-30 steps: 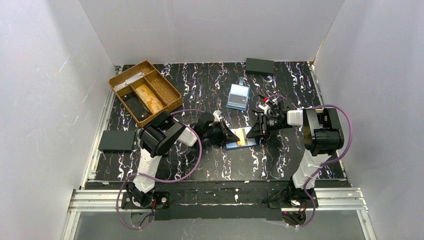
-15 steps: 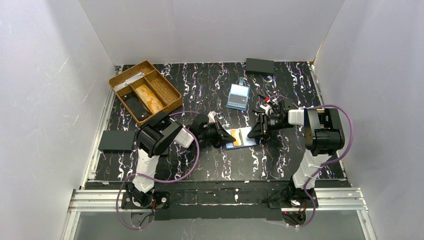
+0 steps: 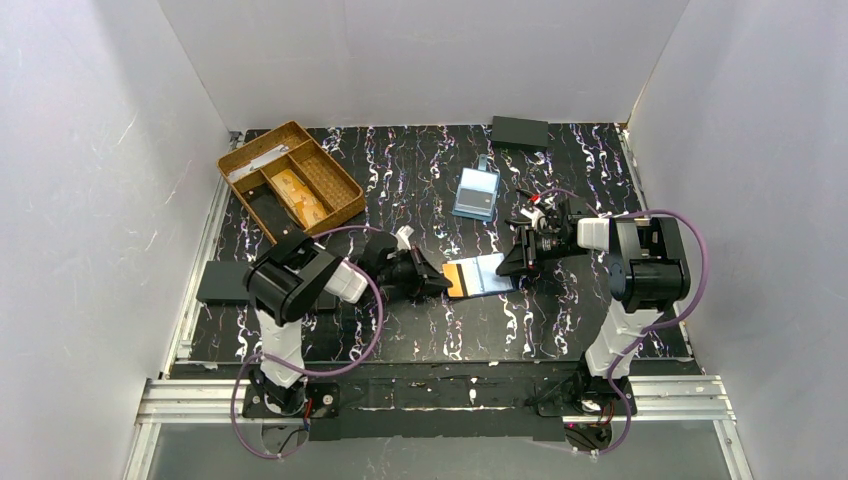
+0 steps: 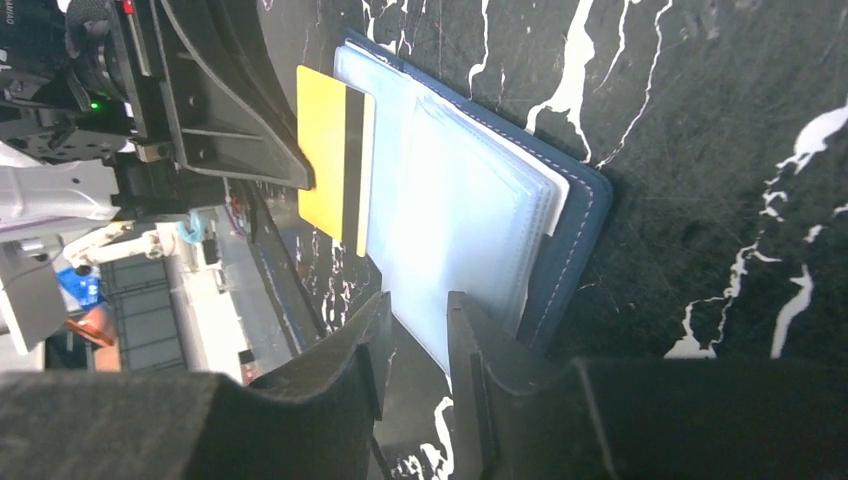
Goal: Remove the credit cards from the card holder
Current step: Remove the credit card from the card holder, then place the credit card in the storage box.
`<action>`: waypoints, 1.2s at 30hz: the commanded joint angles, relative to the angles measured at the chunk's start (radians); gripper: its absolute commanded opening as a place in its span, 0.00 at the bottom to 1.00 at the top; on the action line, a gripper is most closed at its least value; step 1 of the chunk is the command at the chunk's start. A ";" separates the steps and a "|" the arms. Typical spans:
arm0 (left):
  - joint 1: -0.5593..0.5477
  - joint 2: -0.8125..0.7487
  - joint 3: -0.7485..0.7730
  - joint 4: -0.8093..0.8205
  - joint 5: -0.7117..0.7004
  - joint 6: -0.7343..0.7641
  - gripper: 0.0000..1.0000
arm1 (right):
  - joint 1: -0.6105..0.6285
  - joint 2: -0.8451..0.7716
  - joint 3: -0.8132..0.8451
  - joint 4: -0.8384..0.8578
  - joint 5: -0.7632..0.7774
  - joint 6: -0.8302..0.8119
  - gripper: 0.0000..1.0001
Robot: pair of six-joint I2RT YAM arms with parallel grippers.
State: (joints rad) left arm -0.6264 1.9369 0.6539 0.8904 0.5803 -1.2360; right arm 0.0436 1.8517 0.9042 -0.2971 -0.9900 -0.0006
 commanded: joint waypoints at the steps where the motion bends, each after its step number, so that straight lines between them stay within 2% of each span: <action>1: 0.010 -0.132 -0.054 -0.068 0.014 0.086 0.00 | -0.023 -0.055 0.047 -0.078 0.031 -0.207 0.39; 7: 0.009 -0.312 -0.080 -0.179 0.030 0.214 0.00 | -0.025 -0.203 0.096 -0.302 -0.038 -0.504 0.47; 10: 0.007 -0.427 -0.081 -0.255 0.031 0.308 0.00 | -0.025 -0.295 0.074 -0.284 0.009 -0.545 0.55; 12: 0.004 -0.499 -0.081 -0.294 0.028 0.369 0.00 | -0.025 -0.359 0.052 -0.258 0.025 -0.569 0.65; 14: -0.008 -0.554 -0.076 -0.323 0.025 0.419 0.00 | -0.024 -0.409 0.038 -0.284 -0.024 -0.630 0.80; 17: -0.047 -0.602 -0.063 -0.330 0.015 0.488 0.00 | -0.016 -0.456 0.050 -0.440 -0.147 -0.836 0.97; 19: -0.080 -0.619 -0.045 -0.329 0.004 0.525 0.00 | 0.008 -0.465 0.089 -0.597 -0.186 -0.978 0.98; 24: -0.140 -0.627 0.014 -0.329 -0.033 0.572 0.00 | 0.105 -0.416 0.203 -0.930 -0.219 -1.209 0.98; 27: -0.165 -0.628 0.056 -0.329 -0.039 0.595 0.00 | 0.147 -0.379 0.245 -1.063 -0.255 -1.291 0.98; 29: -0.179 -0.630 0.080 -0.329 -0.038 0.611 0.00 | 0.163 -0.359 0.263 -1.117 -0.274 -1.316 0.98; 36: -0.217 -0.641 0.110 -0.328 -0.032 0.650 0.00 | 0.199 -0.340 0.335 -1.124 -0.301 -1.233 0.98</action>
State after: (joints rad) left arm -0.8208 1.3369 0.7339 0.5535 0.5567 -0.6398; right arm 0.2222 1.5071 1.1646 -1.3437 -1.2305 -1.2314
